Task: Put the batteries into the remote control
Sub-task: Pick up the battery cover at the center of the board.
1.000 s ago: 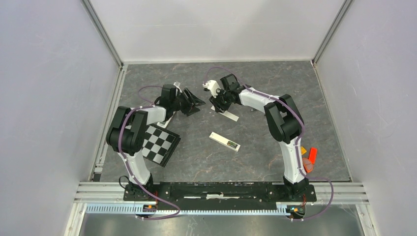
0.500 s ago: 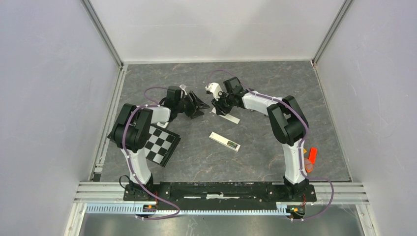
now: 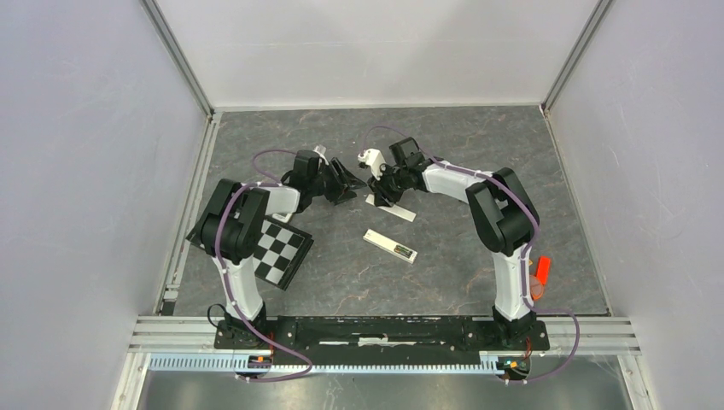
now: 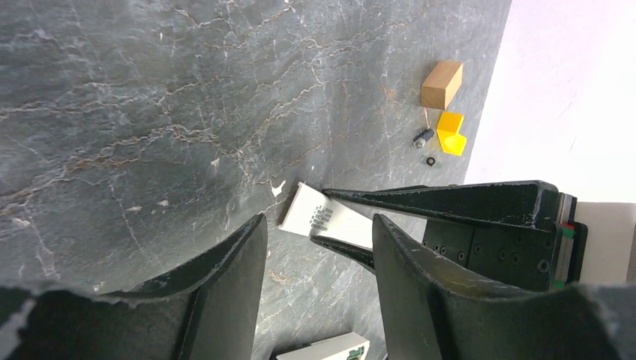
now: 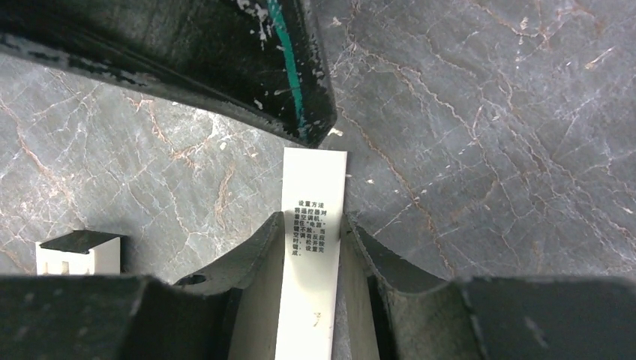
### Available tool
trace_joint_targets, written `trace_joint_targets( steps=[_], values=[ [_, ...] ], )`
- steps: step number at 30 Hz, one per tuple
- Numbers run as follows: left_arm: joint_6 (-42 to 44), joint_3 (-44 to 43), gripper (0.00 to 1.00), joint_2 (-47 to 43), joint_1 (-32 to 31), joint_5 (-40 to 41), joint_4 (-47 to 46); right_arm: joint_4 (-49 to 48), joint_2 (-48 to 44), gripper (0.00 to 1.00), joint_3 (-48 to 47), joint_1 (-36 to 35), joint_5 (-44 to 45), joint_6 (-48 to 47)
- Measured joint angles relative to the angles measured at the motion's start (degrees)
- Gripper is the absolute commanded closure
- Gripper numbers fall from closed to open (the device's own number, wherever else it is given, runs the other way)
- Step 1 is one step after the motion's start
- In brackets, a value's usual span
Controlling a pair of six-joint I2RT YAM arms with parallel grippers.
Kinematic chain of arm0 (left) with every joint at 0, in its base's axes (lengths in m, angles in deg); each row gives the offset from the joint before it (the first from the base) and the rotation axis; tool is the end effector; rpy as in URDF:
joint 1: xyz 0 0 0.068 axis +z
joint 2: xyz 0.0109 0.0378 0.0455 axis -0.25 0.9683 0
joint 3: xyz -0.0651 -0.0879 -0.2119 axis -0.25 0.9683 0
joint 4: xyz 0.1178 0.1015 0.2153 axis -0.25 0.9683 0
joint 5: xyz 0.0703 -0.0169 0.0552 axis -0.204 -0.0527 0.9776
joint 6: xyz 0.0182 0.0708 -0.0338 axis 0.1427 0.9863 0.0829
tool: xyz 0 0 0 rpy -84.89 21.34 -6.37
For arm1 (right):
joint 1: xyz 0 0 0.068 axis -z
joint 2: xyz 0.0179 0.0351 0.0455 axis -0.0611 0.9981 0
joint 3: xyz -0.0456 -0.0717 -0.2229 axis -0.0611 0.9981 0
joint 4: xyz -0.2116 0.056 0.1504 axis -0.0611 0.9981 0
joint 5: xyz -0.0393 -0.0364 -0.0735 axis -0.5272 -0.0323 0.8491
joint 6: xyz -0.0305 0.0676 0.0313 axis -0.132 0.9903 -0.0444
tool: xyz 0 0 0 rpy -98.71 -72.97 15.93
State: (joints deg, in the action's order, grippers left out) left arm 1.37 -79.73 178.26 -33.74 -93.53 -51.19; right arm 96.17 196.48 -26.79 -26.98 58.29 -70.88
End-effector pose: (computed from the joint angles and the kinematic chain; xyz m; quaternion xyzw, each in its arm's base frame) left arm 0.3693 -0.1623 0.0796 -0.1713 0.8532 -0.4359 0.2295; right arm 0.3653 0.2517 0.0923 -0.4751 0.7968 0.2422 0.2841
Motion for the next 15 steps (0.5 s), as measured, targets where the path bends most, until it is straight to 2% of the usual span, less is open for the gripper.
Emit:
trace_joint_targets(
  steps=[4,8,12,15],
  values=[
    [0.4,0.0,0.41,0.0,-0.3,0.9,0.2,-0.1,-0.2,0.47,0.3,0.0,0.1,0.3],
    [1.7,-0.1,0.41,0.5,-0.5,1.0,0.3,-2.3,-2.2,0.35,3.0,0.5,3.0,4.7],
    [4.4,-2.6,0.41,2.5,-0.6,1.1,2.6,-6.1,-9.0,0.32,11.0,2.8,8.5,14.4],
    [6.3,-5.0,0.42,3.3,-0.7,1.2,4.3,-6.9,-15.8,0.32,16.7,4.7,16.3,26.0]
  ],
)
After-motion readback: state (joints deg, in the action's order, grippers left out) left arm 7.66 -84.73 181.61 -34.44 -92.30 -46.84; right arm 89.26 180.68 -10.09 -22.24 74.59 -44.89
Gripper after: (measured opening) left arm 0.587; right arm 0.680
